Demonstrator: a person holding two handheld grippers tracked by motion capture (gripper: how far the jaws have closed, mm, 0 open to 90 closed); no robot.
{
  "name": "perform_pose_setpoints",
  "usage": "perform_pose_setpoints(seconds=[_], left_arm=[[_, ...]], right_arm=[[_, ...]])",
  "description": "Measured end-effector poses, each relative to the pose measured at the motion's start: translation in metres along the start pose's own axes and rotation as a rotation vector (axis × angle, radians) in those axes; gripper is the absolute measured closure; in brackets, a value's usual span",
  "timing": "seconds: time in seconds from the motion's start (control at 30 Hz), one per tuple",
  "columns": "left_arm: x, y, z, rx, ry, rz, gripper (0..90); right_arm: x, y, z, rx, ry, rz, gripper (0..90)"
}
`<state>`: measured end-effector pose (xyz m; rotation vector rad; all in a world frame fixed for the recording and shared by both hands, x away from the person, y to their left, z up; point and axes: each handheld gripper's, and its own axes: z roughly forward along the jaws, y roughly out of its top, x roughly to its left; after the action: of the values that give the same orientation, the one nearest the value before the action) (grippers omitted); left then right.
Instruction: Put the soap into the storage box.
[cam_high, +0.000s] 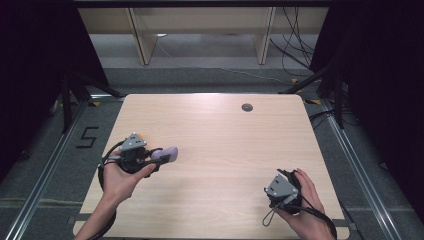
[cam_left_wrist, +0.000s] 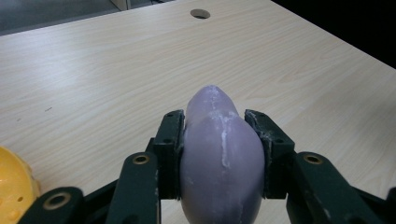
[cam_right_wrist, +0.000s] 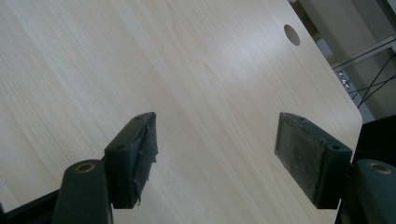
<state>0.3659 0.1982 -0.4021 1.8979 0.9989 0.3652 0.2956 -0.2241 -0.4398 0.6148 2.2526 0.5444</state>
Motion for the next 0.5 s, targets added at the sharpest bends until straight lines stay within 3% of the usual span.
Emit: perform_pose_setpoints(seconds=[0.5], left_arm=[[0.012,-0.005,-0.009,-0.026,0.045,-0.039,58.6]], right_arm=[[0.0,0.001,0.001,-0.006,0.003,-0.006,30.5]])
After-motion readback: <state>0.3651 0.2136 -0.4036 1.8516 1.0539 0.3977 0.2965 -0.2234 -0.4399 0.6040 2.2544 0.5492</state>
